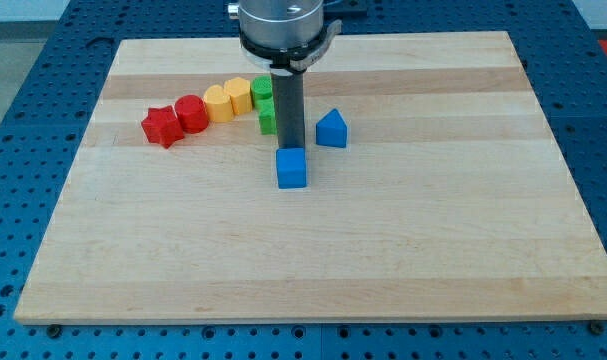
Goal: Separate blue cube along with blue triangle from the group of block
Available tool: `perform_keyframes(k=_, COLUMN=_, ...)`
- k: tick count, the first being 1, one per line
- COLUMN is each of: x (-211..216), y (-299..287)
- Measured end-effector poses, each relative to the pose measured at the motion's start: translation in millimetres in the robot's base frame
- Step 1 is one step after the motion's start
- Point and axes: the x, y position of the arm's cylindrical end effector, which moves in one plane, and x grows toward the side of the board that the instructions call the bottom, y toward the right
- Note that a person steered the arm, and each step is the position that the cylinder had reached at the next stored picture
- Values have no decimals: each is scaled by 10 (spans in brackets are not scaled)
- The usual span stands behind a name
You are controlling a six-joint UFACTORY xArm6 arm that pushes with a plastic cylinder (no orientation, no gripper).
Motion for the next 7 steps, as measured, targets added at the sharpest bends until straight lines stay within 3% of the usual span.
perform_keyframes(k=4, x=-600, y=652)
perform_keyframes(k=7, x=533, y=354)
